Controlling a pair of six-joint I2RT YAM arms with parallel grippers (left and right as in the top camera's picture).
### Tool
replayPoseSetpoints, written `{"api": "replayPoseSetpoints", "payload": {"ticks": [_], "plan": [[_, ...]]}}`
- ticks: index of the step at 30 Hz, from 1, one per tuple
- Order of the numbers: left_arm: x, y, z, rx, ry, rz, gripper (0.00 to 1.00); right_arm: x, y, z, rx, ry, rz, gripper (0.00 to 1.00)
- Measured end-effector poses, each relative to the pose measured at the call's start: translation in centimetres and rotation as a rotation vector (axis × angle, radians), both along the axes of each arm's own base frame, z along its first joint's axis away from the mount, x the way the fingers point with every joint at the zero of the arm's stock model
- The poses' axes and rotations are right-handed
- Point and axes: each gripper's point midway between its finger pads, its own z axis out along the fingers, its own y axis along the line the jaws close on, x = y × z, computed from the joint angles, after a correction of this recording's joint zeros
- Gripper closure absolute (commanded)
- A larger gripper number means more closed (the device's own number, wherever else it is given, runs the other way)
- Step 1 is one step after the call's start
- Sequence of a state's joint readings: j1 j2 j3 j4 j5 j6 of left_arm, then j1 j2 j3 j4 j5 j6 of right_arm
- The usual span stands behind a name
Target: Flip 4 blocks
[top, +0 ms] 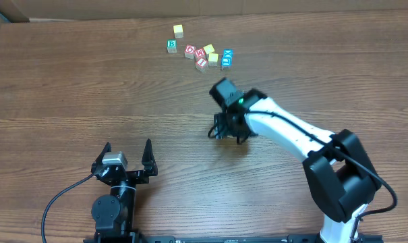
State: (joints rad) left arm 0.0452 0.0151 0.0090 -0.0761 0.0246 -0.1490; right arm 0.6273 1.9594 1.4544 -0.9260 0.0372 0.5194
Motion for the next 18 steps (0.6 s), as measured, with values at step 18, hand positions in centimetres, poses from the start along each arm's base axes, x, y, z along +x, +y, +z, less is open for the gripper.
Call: {"api": "replayPoseSetpoints", "payload": {"ticks": [18], "plan": [[0.0, 0.0, 0.0, 0.000, 0.000, 0.000, 0.00, 18.9, -2.0, 11.8, 0.250, -0.542, -0.156, 0.09]]}}
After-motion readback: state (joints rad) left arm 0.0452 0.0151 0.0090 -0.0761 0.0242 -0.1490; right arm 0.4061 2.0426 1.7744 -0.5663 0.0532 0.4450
